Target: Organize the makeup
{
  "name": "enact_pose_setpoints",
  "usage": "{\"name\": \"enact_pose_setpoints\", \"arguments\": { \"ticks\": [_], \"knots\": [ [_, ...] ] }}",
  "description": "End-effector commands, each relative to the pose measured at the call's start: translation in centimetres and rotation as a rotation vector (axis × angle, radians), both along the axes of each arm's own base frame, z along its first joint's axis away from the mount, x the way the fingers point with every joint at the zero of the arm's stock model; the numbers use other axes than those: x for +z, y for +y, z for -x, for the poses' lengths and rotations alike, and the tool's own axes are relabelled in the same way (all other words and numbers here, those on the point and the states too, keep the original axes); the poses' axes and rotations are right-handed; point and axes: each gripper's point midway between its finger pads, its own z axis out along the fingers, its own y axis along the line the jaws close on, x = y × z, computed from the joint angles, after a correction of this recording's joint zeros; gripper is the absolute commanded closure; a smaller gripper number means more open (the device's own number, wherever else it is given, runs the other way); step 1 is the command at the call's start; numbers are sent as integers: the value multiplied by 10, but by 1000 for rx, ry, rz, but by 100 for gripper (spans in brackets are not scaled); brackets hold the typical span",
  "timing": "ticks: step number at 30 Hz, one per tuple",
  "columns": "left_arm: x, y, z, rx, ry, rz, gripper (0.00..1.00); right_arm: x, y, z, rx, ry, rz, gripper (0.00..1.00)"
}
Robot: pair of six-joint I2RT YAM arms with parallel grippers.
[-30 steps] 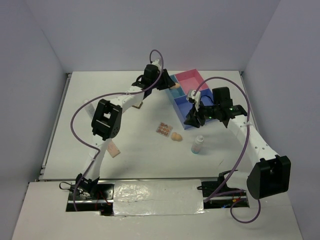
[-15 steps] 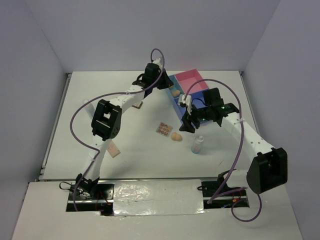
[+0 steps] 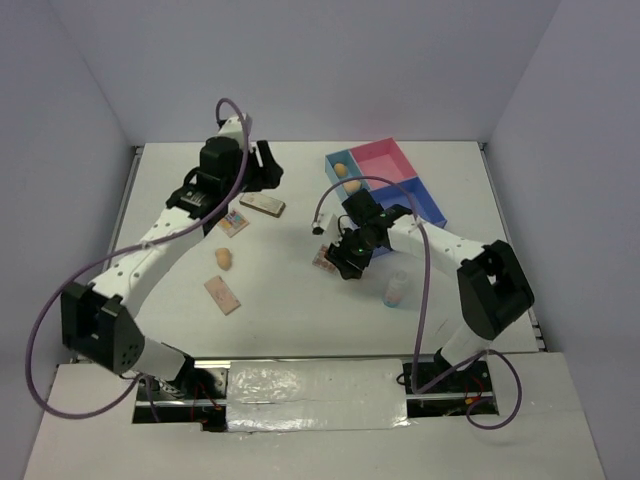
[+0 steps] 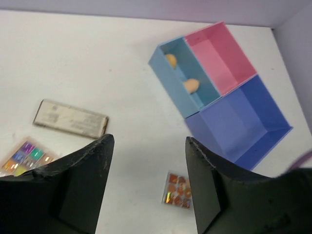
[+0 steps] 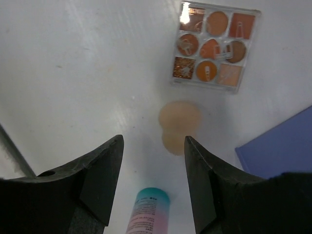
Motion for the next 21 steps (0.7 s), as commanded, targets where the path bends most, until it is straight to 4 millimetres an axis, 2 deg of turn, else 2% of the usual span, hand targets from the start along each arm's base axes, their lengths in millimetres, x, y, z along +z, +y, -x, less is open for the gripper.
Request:
{"name": "enact_pose_setpoints", "arguments": {
  "ticks": [1,3,4,5,6,7,8,9,11,19,21],
  "knots": [
    [-31,25,30,49,67,-73,27,8,4,-27,-103,-70,64,40],
    [-35,34,49,71,78,-52,26,1,2,-32,-122,-68,102,40],
    [-49,38,57,78,104,-55,26,-2,1,-33,-125,-67,115,40],
    [-41,43,65,91,82,-38,26,-5,-1,-34,-126,-73,134,40],
    [-42,45,69,102,83,-20,26,-11,-2,-33,-122,-66,148,40],
    [-55,48,76,110,106,-25,26,-14,-3,-33,-123,-62,156,41],
    [-48,53,82,129,88,-11,26,-17,-2,-31,-116,-54,159,41],
    [-60,57,88,140,111,-23,26,-21,-2,-29,-111,-39,165,43],
    [-65,68,98,172,122,-41,26,-28,0,-28,-107,-25,175,46],
    [-77,84,116,211,149,-76,26,-44,0,-26,-91,-4,198,63],
    [-84,86,119,219,163,-77,26,-45,0,-22,-75,6,198,71]
  ]
}}
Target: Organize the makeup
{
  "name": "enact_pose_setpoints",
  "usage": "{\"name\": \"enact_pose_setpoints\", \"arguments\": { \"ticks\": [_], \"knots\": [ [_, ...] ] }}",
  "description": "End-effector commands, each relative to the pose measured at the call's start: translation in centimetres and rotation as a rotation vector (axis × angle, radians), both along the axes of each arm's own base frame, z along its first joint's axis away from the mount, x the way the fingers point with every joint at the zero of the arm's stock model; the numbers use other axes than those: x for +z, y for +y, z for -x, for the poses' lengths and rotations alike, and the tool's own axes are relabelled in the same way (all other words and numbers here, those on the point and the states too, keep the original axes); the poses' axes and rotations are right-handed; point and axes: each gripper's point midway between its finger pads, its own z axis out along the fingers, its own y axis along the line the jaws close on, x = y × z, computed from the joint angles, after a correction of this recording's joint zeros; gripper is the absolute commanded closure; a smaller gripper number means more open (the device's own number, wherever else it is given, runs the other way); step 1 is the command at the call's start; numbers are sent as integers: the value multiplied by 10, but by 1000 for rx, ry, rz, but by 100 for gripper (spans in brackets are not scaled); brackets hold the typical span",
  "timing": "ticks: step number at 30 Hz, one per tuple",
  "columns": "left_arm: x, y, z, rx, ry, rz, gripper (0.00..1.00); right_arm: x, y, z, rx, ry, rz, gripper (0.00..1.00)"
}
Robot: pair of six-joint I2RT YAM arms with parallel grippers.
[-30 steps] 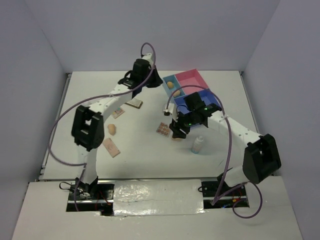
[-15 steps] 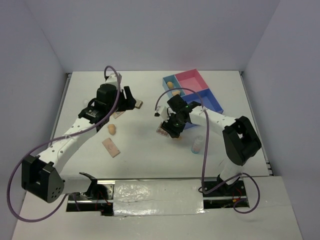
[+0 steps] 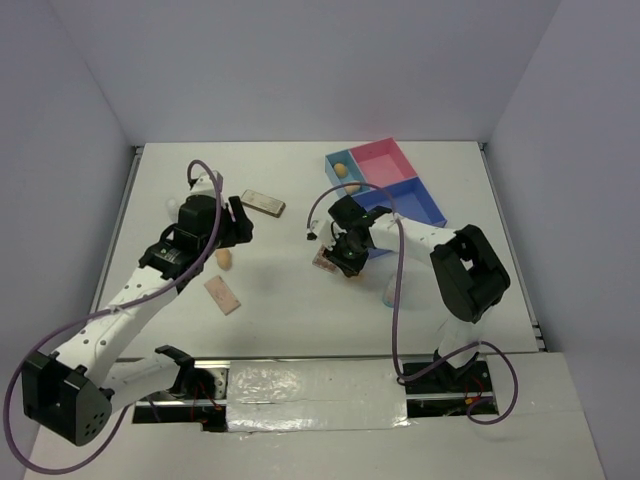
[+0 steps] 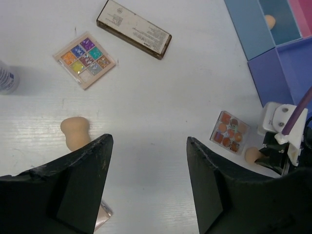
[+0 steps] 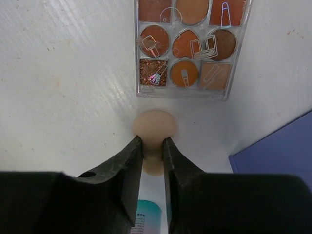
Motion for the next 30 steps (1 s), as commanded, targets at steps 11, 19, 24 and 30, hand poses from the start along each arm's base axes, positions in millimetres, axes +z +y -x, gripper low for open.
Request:
{"name": "enact_pose_setpoints", "arguments": {
  "ticks": [11,19,24,30],
  "knots": [
    [-26,24,19,128,30,18,27,97,15,-5,187,-188,-223,89],
    [-39,33,27,175,61,32,27,186,15,-113,-32,-447,-409,100],
    [-42,40,32,203,66,33,24,206,1,-189,-305,-483,-472,100],
    [-45,45,38,227,77,41,21,178,-13,-246,-472,-483,-452,100]
  ]
}}
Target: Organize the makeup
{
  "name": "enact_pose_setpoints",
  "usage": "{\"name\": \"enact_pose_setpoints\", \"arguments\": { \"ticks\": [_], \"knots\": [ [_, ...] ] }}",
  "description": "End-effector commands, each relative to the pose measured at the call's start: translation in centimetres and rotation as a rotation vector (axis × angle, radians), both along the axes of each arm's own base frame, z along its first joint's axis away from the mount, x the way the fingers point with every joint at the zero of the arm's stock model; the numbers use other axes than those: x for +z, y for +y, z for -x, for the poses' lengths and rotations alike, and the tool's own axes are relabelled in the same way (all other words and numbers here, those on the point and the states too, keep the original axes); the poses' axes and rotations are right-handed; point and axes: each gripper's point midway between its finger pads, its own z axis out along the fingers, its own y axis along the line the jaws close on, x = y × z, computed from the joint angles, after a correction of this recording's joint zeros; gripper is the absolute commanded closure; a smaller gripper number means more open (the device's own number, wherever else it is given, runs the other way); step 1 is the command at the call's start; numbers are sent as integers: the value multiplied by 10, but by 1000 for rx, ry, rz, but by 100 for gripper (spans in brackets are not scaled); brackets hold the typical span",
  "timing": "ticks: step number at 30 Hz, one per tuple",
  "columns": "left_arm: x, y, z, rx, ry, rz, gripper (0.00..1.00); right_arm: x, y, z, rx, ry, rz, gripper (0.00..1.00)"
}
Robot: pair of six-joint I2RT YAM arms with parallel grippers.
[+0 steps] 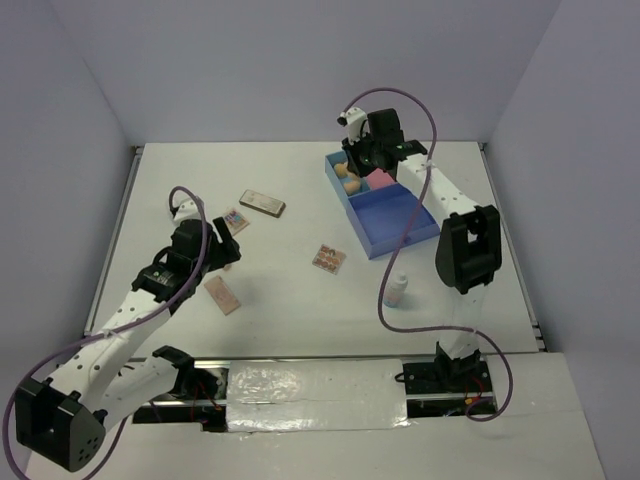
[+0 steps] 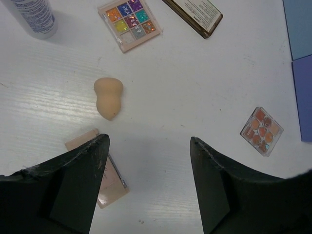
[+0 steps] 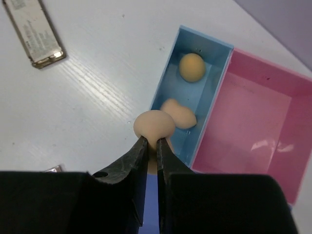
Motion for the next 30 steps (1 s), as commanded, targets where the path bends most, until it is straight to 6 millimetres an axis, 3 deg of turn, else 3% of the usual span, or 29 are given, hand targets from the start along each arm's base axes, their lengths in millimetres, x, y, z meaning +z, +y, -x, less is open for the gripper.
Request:
{"name": "enact_pose_setpoints", "arguments": {
  "ticks": [1,5,10,14,17,20,22,23,24,25,26,27,28,30],
  "knots": [
    [-1,7,2,45,-7,11,20,-1,-6,-31,-114,-1,-68,98],
    [-4,8,4,49,3,11,19,-5,-6,-52,-130,-1,-95,94],
    [-7,10,5,45,25,-13,19,-26,-1,-58,-105,19,-80,80],
    [-9,12,5,50,34,-22,18,-46,-5,-59,-107,49,-51,52],
    [-11,12,5,53,36,-23,18,-46,-10,-58,-113,54,-53,43],
    [-16,11,4,49,47,-27,30,-33,-11,-56,-109,65,-70,38],
    [-21,11,3,44,66,-33,45,-17,-9,-49,-80,71,-86,32],
    [-21,11,1,43,68,-33,57,0,-5,-42,-31,50,-103,31],
    [-26,11,0,46,83,-39,62,6,-2,-31,13,62,-101,30],
    [-28,11,-1,42,90,-38,67,26,5,-19,114,27,-108,28],
    [-29,11,-2,43,94,-36,74,29,7,-8,162,30,-112,28],
    [-34,11,-4,44,110,-40,75,34,9,3,207,35,-121,27],
    [-37,12,-6,45,120,-41,75,53,11,17,254,5,-138,27],
    [-45,16,-9,59,151,-49,70,52,18,42,357,14,-170,28]
  ]
}}
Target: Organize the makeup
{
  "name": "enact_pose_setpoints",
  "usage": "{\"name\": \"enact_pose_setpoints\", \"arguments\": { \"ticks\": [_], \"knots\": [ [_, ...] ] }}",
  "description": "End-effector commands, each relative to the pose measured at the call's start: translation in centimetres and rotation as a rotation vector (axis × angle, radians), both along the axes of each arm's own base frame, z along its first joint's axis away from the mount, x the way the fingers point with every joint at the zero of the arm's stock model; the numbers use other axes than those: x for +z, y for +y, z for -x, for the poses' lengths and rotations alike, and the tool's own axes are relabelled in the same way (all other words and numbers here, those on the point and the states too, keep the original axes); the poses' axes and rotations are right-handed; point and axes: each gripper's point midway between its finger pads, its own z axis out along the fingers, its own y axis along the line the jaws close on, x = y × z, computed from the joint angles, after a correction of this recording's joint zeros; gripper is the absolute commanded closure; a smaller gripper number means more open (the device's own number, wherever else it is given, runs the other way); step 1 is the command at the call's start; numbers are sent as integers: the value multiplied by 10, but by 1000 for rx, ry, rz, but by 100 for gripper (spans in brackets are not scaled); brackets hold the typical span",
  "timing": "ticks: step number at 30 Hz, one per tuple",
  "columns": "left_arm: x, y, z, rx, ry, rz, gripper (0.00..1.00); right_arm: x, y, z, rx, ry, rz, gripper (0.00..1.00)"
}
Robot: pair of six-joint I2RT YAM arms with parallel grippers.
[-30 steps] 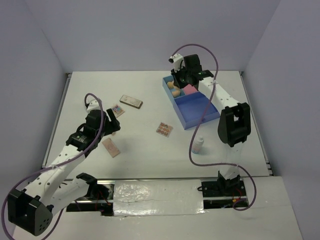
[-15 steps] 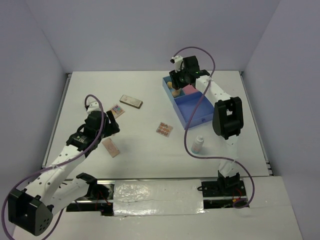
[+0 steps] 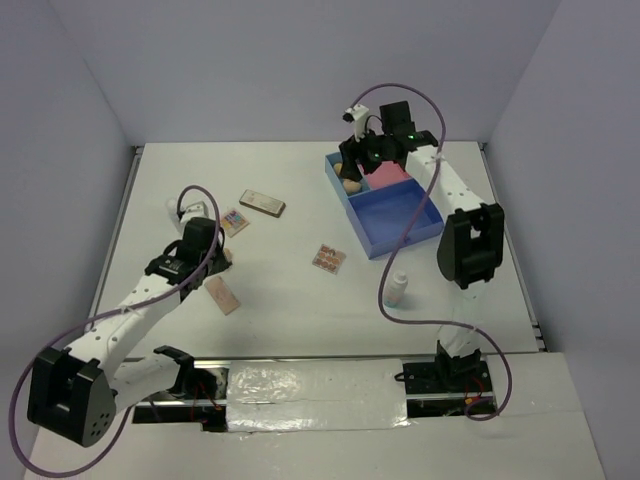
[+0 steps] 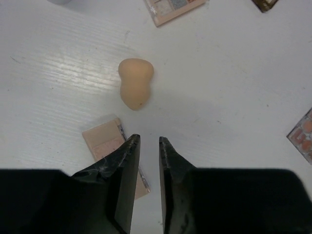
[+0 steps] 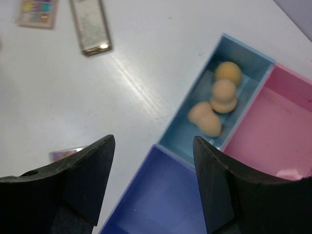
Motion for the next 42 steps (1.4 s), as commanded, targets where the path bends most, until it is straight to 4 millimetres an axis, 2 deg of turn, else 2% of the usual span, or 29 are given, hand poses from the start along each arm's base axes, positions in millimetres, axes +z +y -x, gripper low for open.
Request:
{"name": "enact_pose_setpoints", "arguments": {
  "ticks": [1,2,4,5,7,8,9,11,19,28,30,31,34,36,40,42],
  "knots": [
    [-4,4,-12,18,10,-1,64,77,13,58,229,-126,-107,28],
    [-8,6,-13,26,25,-9,47,66,13,69,249,-95,-111,28],
    [-21,13,-16,37,72,-39,35,71,14,85,280,-90,-134,28],
    [-20,13,-20,35,73,-46,32,63,14,92,284,-64,-135,28],
    [-27,16,-28,22,93,-84,32,65,13,103,296,-55,-144,27],
    [-28,16,-31,18,96,-92,32,57,12,108,295,-31,-145,26],
    [-35,19,-34,8,120,-116,34,61,11,111,291,-39,-151,26],
    [-35,17,-43,-5,117,-123,38,53,10,117,286,-16,-152,26],
    [-55,18,-67,-41,160,-151,48,46,6,132,271,6,-151,25],
    [-81,18,-67,-49,224,-158,57,49,5,137,268,1,-152,25],
    [-84,15,-67,-61,229,-150,64,49,4,136,266,-4,-150,25],
    [-83,13,-69,-64,220,-141,73,48,4,136,264,-2,-150,25],
    [-76,2,-77,-100,186,-97,89,50,3,134,262,-11,-145,25],
    [-63,-12,-85,-144,144,-48,97,53,0,134,257,-11,-154,25],
    [-29,-49,-103,-261,40,36,100,62,-6,132,249,-28,-178,28],
    [-2,-80,-114,-357,-42,102,100,67,-7,135,265,-44,-194,35]
  ]
}}
